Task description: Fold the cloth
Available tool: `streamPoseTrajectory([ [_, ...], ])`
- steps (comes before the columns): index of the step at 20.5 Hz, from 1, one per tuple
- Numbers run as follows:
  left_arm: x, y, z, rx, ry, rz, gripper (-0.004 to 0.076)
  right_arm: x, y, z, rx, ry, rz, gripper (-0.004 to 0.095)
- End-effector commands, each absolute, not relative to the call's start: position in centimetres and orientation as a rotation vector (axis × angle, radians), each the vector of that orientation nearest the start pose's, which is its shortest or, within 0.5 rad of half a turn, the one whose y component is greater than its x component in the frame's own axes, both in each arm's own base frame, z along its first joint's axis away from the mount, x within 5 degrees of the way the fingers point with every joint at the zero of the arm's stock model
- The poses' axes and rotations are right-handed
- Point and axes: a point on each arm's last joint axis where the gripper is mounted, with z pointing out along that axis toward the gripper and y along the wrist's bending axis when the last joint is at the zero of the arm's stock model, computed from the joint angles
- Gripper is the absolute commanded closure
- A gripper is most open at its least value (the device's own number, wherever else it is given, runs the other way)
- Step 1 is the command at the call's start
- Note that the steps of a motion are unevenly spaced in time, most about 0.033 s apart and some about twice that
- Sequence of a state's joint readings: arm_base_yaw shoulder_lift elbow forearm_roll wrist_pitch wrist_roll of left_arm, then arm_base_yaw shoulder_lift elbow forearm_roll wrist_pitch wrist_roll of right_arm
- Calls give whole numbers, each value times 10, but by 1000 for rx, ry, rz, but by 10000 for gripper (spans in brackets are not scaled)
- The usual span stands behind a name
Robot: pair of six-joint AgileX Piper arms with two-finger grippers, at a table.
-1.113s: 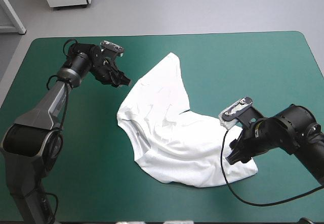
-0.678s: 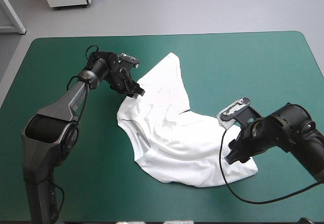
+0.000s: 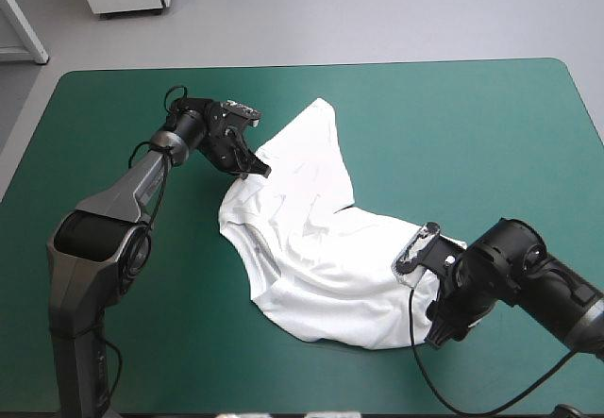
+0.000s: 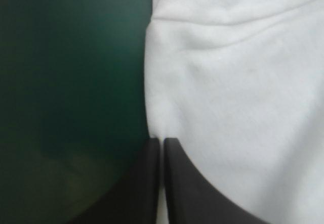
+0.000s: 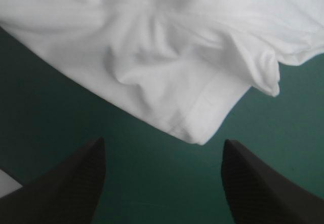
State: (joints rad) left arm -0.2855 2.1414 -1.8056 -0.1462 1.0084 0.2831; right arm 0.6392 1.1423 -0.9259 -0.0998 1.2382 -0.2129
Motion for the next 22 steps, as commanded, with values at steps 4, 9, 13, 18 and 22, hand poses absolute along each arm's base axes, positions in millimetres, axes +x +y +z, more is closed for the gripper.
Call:
streamPoseTrajectory([
  [4, 439, -146, 230, 677, 2681, -235, 733, 154, 89, 287, -1229, 2649, -285, 299],
  [9, 439, -146, 230, 676, 2678, -243, 733, 151, 84, 273, -1205, 2699, -323, 300],
  [13, 439, -147, 230, 675, 2678, -245, 733, 155, 87, 259, -1213, 2689, -313, 300],
  [18, 438, -146, 230, 682, 2685, -241, 733, 171, 100, 241, -1191, 2709, -284, 300],
  [22, 438, -146, 230, 690, 2685, -237, 733, 180, 88, 232, -1053, 2785, -255, 301],
])
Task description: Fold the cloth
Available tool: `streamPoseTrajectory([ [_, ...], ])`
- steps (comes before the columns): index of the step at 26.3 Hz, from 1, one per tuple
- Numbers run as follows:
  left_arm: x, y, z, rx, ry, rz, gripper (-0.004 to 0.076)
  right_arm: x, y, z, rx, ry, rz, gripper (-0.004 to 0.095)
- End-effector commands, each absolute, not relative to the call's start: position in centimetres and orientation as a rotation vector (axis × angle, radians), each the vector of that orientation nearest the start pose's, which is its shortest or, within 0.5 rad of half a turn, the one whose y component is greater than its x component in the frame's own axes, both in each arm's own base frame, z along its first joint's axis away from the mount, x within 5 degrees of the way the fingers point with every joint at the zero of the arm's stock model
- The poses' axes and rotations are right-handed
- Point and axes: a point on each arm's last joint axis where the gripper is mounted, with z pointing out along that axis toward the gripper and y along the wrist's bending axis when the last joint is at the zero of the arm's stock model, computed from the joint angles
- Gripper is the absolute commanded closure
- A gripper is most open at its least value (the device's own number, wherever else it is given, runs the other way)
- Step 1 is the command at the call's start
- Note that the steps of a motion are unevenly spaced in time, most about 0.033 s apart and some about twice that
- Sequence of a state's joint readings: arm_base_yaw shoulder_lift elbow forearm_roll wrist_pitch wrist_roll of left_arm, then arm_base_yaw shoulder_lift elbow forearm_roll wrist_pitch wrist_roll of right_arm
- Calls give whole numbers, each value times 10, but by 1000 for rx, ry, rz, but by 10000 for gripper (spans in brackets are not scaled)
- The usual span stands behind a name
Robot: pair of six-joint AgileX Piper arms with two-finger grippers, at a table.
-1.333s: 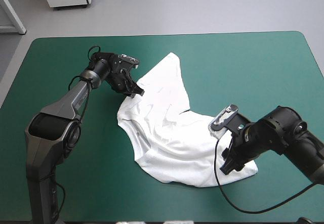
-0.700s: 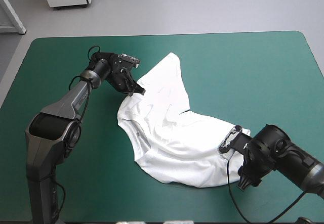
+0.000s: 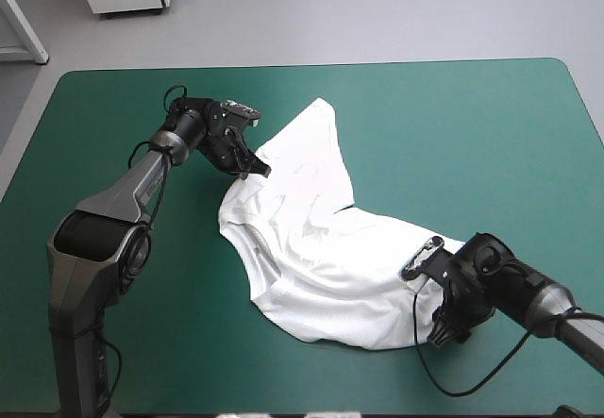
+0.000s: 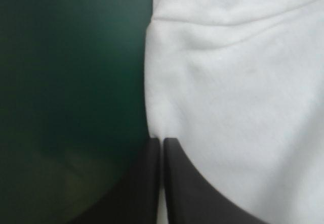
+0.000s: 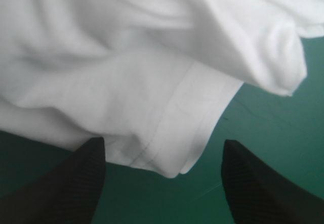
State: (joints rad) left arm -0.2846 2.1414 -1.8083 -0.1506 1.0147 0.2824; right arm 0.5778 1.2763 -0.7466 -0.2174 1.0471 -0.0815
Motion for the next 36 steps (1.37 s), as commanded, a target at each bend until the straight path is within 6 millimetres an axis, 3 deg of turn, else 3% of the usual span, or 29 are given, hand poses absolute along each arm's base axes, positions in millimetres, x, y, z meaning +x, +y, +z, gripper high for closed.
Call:
streamPoseTrajectory([
  [1, 438, -146, 230, 692, 2682, -235, 733, 179, 83, 226, -1031, 2811, -249, 301],
  [3, 439, -146, 230, 692, 2681, -235, 733, 173, 82, 214, -1037, 2851, -210, 331],
  [6, 439, -146, 230, 691, 2679, -235, 733, 170, 83, 204, -1039, 2891, -162, 456],
  [11, 439, -146, 231, 683, 2682, -252, 733, 172, 96, 189, -1029, 2936, 8, 801],
  [15, 439, -147, 236, 682, 2672, -255, 733, 173, 100, 183, -1043, 2959, 57, 926],
  [19, 440, -147, 249, 680, 2636, -250, 733, 179, 102, 188, -1045, 2924, 47, 925],
  [24, 433, -144, 271, 687, 2608, -241, 733, 196, 111, 215, -1039, 2860, 43, 925],
  [28, 421, -140, 302, 686, 2552, -227, 733, 206, 113, 252, -1023, 2803, 6, 925],
  [36, 367, -121, 394, 671, 2389, -173, 733, 203, 108, 352, -887, 2623, 16, 925],
])
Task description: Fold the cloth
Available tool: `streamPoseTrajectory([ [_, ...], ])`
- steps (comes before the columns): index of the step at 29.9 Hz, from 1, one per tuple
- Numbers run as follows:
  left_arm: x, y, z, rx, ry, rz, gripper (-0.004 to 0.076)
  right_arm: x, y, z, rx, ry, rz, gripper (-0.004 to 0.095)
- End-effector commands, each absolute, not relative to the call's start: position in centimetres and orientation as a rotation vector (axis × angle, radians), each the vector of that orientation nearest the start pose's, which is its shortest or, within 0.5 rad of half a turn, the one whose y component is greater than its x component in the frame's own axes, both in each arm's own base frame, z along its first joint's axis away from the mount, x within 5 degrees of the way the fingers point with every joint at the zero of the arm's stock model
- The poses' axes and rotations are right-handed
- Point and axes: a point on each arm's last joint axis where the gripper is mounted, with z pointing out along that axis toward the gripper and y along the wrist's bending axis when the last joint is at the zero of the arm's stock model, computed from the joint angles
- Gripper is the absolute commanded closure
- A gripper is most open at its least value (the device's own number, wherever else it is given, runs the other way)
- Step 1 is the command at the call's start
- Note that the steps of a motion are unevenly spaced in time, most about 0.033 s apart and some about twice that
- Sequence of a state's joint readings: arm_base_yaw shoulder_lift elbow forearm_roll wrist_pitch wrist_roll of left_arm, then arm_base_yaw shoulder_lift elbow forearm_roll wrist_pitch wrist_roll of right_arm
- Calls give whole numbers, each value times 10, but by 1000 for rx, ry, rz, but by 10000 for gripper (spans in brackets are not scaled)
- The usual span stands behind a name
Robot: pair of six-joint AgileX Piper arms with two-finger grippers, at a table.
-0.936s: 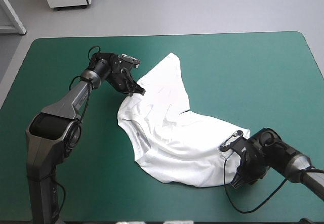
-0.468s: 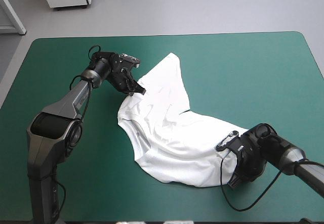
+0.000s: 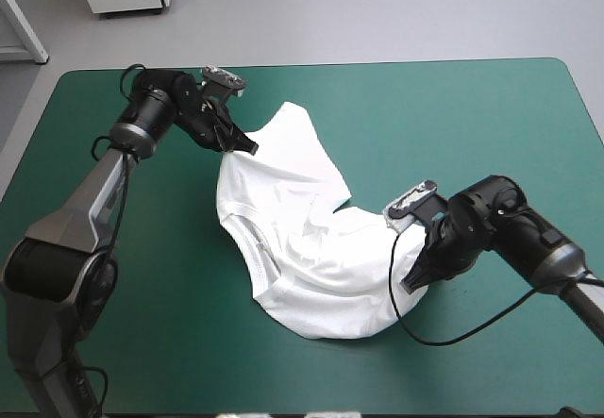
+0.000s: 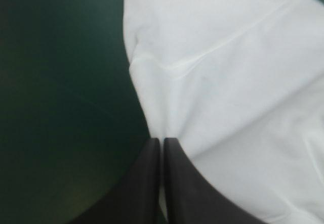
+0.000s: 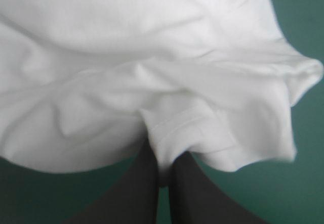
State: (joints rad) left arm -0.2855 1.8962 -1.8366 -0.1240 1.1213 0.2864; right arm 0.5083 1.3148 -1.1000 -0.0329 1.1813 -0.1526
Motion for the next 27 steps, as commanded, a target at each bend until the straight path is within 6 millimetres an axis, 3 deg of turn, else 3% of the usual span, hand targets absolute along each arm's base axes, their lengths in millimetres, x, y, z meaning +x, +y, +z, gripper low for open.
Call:
streamPoseTrajectory([
  [1, 357, -118, 407, 665, 2359, -172, 733, 202, 106, 364, -854, 2589, 22, 925],
  [12, 238, -81, 538, 546, 1892, -154, 733, 163, 75, 524, -592, 2045, 62, 925],
  [17, 185, -64, 595, 493, 1648, -146, 733, 137, 60, 579, -504, 1834, 94, 925],
  [22, 127, -48, 644, 436, 1384, -152, 733, 98, 40, 629, -419, 1565, 162, 925],
  [27, 73, -37, 678, 421, 1141, -192, 733, 57, 22, 663, -371, 1325, 226, 925],
])
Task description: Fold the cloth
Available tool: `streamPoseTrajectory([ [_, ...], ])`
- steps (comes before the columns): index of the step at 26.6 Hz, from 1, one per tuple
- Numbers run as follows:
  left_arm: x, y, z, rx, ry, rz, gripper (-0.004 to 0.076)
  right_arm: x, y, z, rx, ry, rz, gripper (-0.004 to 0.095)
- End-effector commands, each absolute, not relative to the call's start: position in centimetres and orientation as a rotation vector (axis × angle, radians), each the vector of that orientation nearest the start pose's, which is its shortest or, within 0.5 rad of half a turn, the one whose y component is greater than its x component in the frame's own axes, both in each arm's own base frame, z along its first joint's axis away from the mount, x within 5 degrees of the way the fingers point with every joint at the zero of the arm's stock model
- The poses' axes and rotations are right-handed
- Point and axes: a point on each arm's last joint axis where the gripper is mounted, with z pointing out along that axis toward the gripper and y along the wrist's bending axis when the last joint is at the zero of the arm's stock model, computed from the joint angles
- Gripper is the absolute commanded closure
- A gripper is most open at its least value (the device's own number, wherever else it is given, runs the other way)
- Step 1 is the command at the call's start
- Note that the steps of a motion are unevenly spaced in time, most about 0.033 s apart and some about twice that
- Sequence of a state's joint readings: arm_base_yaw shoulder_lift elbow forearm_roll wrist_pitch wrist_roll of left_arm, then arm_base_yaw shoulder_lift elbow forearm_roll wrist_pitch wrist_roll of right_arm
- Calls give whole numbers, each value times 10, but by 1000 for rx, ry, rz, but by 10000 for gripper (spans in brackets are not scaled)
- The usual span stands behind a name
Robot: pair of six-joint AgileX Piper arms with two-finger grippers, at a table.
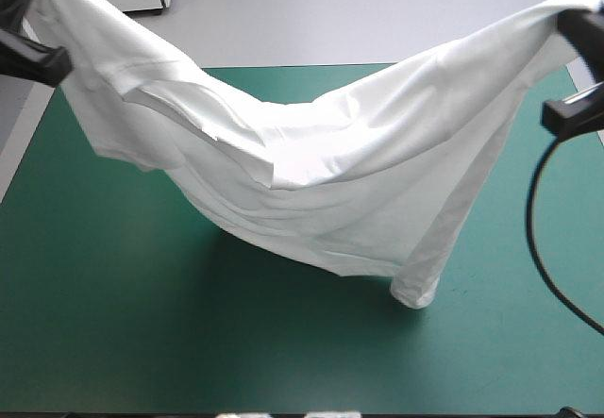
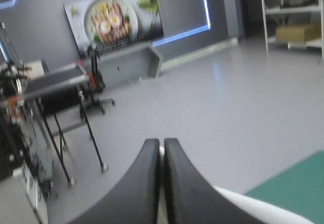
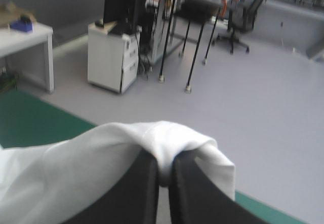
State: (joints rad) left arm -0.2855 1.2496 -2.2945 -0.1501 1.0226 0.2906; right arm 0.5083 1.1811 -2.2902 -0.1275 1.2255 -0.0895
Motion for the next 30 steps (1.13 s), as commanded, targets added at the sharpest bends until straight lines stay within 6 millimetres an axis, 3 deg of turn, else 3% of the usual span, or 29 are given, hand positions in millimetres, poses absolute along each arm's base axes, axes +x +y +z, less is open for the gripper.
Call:
streamPoseTrajectory([
  [1, 65, -36, 683, 425, 1102, -197, 733, 50, 19, 668, -364, 1284, 244, 925],
  [6, 26, -27, 693, 421, 986, -217, 733, 30, 15, 679, -371, 1179, 329, 925],
  [9, 15, -25, 690, 441, 1009, -215, 733, 24, 16, 679, -393, 1166, 369, 925],
  [14, 8, -22, 678, 456, 1082, -216, 733, 23, 19, 673, -429, 1229, 396, 925],
  [17, 17, -25, 667, 470, 1164, -232, 733, 31, 24, 663, -454, 1334, 400, 925],
  [20, 43, -33, 654, 486, 1262, -240, 733, 56, 32, 647, -454, 1473, 344, 925],
  [22, 73, -40, 645, 490, 1345, -234, 733, 88, 43, 627, -441, 1611, 287, 925],
  [23, 97, -47, 640, 489, 1397, -231, 733, 110, 51, 610, -438, 1708, 230, 925],
  [24, 107, -49, 638, 490, 1416, -227, 733, 127, 58, 598, -439, 1763, 192, 925],
  [29, 171, -67, 623, 488, 1489, -225, 733, 190, 75, 554, -414, 1915, -44, 925],
  [30, 194, -73, 617, 489, 1511, -218, 733, 211, 80, 544, -401, 1932, -132, 925],
])
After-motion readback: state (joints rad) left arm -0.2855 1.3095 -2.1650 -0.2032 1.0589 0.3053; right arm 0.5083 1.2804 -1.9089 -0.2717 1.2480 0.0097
